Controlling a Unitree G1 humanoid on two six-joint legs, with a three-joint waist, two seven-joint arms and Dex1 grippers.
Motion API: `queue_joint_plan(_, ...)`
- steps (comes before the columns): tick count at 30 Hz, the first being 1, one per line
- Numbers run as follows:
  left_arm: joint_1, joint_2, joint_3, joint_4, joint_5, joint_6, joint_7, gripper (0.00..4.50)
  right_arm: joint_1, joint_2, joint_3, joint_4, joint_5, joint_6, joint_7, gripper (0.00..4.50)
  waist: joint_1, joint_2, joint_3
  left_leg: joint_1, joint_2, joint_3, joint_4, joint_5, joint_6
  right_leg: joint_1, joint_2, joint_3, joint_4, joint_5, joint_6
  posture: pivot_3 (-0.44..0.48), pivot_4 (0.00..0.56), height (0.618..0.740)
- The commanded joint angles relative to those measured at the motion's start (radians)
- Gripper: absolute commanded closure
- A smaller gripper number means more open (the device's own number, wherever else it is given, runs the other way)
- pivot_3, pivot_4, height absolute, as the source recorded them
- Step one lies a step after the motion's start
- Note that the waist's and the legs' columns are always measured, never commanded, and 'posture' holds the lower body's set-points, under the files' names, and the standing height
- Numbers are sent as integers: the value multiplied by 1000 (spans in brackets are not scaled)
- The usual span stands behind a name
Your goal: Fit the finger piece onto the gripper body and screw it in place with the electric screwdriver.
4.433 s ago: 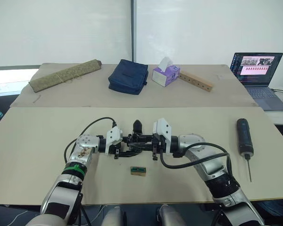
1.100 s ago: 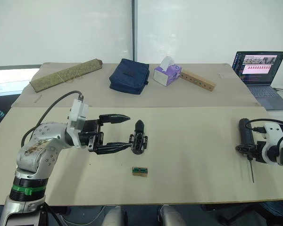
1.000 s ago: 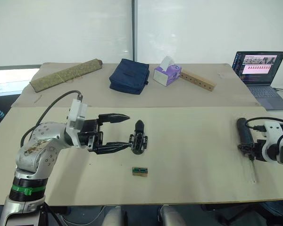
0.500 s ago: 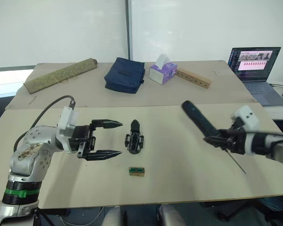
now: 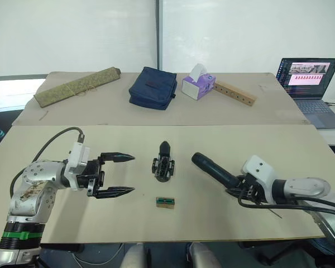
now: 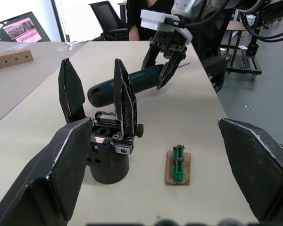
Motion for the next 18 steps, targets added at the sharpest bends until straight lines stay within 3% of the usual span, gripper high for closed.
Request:
queue_joint_plan(1, -7, -5, -2, -13, 3, -21, 2, 0, -10, -11, -16, -5, -9, -20, 19, 2535, -3, 0, 0, 0, 0, 0, 0, 0, 0, 0, 0, 0, 0, 0, 0, 0, 150, 740)
queue_joint_plan(3, -7, -12, -5, -16, 3, -24, 2, 0, -7, -16, -14, 3, -8, -11, 33, 2535, -4, 0, 0, 0, 0, 0, 0, 0, 0, 0, 0, 0, 0, 0, 0, 0, 150, 740)
queue_joint_plan(5, -11, -19, -8, -27, -1, -17, 8, 0, -7, -20, -23, 5, 7, 9, 49, 1485, -4, 0, 0, 1, 0, 0, 0, 0, 0, 0, 0, 0, 1, 0, 0, 0, 150, 740)
queue_joint_plan(9, -23, -29, -19, -42, -4, -11, 16, 0, -28, -58, -32, 7, 19, 36, 93, 103, -4, 0, 0, 1, 0, 0, 0, 0, 0, 0, 0, 0, 1, 0, 0, 0, 150, 740)
queue_joint_plan(15, -13, -29, -40, -58, 11, -29, 8, 0, -101, -143, -106, -34, 107, 156, 159, 43, -4, 0, 0, 1, 0, 0, 0, 0, 0, 1, 0, 0, 1, 0, 0, 0, 150, 740)
queue_joint_plan(18, -28, -42, -50, -51, 7, -34, 6, 0, -160, -307, -35, -69, 65, 174, 243, 43, -4, 2, 0, 1, 0, 0, 0, 0, 0, 0, 0, 0, 1, 0, 0, 0, 150, 740)
